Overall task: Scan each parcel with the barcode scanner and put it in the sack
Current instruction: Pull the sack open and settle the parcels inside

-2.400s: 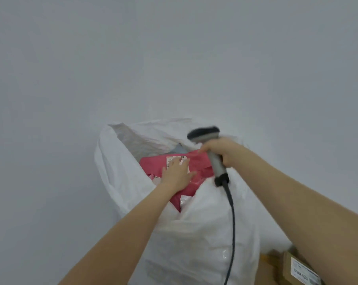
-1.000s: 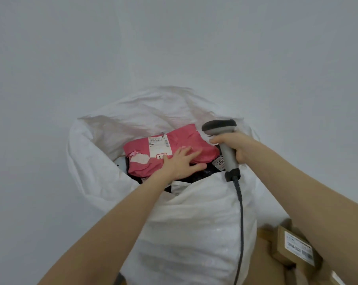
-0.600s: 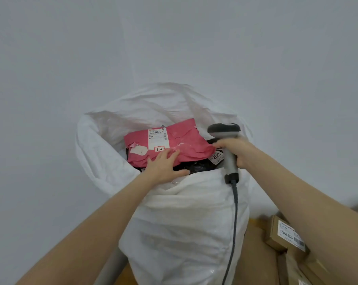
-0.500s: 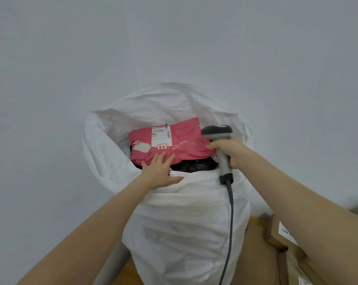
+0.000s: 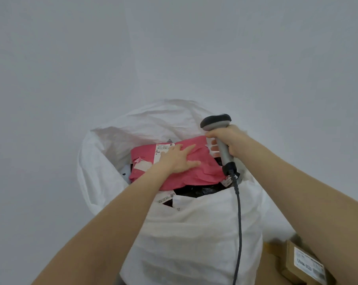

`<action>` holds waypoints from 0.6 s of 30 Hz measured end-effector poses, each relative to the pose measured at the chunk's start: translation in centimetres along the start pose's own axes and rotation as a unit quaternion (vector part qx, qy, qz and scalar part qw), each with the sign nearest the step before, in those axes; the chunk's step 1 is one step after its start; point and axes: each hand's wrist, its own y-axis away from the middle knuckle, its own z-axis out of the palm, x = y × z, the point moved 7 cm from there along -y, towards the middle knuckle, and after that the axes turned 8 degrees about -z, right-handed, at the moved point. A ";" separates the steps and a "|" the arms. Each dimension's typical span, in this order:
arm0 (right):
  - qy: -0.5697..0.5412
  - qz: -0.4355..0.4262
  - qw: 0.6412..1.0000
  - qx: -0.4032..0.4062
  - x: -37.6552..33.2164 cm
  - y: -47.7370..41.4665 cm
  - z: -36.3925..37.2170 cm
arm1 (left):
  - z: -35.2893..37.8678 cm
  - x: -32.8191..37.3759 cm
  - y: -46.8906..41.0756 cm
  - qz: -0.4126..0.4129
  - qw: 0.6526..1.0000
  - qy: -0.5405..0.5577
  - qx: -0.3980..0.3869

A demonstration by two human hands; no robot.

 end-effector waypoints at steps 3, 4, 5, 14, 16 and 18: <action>0.027 0.031 0.999 0.006 1.5 -2.6 0.9 | 3.3 -0.5 -3.5 -0.033 0.995 -0.052 -0.085; 0.025 0.045 0.999 0.006 2.3 -3.6 1.0 | 4.3 -1.2 -4.6 -0.043 0.991 -0.079 -0.097; 0.016 0.056 0.998 0.008 3.2 -4.4 1.0 | 5.3 -2.1 -5.5 -0.050 0.988 -0.106 -0.101; 0.039 0.072 0.996 0.029 7.9 -7.8 0.5 | 10.3 -4.6 -9.3 -0.054 0.978 -0.179 -0.088; 0.036 0.067 0.997 0.027 8.0 -7.4 0.3 | 9.7 -4.6 -9.1 -0.042 0.983 -0.155 -0.093; 0.029 0.058 0.998 0.025 7.6 -6.9 0.2 | 8.2 -4.7 -8.2 -0.032 0.989 -0.117 -0.086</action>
